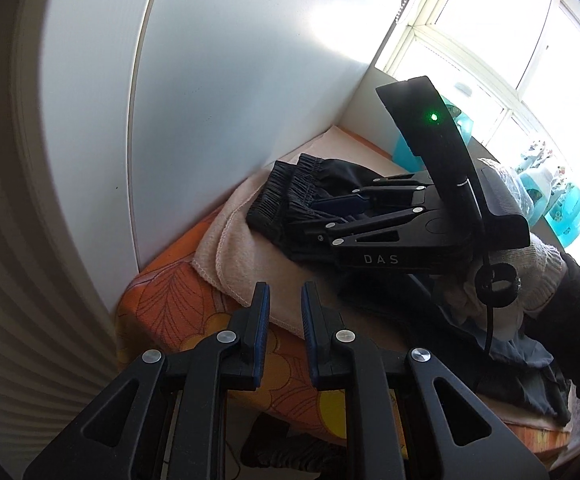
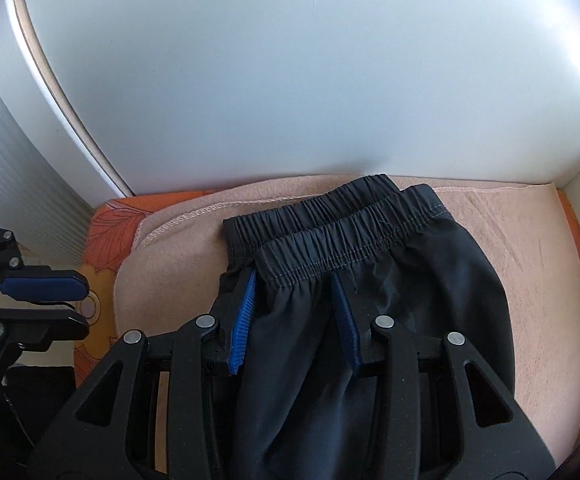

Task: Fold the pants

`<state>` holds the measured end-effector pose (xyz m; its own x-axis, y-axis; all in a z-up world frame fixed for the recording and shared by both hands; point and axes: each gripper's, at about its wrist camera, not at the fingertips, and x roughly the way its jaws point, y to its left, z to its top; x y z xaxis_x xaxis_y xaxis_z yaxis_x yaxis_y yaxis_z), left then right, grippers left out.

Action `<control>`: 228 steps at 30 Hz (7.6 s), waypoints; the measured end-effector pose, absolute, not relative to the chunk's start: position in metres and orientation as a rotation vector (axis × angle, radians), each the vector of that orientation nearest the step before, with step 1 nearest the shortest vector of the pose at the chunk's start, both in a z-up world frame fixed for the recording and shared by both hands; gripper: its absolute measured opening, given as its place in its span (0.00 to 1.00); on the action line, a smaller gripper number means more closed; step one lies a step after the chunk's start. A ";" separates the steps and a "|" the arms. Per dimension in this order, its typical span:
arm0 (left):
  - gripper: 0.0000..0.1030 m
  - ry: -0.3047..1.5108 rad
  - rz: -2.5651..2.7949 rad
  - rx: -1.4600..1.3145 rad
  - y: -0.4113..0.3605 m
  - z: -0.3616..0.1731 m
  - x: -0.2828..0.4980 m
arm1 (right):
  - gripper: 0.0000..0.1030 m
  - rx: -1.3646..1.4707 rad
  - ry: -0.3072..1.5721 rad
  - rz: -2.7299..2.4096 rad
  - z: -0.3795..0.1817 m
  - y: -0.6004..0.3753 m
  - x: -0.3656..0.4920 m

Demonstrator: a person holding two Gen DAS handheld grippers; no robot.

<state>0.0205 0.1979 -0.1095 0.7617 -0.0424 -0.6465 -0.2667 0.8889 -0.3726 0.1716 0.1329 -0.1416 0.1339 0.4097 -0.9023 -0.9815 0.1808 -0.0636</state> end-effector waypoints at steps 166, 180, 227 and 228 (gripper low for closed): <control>0.02 0.891 -0.809 0.342 -0.145 -0.094 0.092 | 0.62 0.633 0.947 -0.393 -0.085 -0.718 0.004; 0.02 0.870 -0.823 0.312 -0.141 -0.082 0.096 | 0.24 0.702 0.885 -0.303 -0.083 -0.704 0.002; 0.02 0.905 -0.964 0.335 -0.182 -0.083 0.064 | 0.18 0.459 0.731 -0.492 -0.047 -0.715 0.021; 0.02 0.917 -0.969 0.320 -0.182 -0.083 0.064 | 0.18 0.480 0.747 -0.507 -0.059 -0.721 0.019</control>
<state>0.0638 -0.1819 -0.0835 0.2413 -0.5671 -0.7875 0.8172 0.5565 -0.1503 0.0188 -0.7207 -0.0587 0.6268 -0.2587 -0.7350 0.5871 0.7770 0.2272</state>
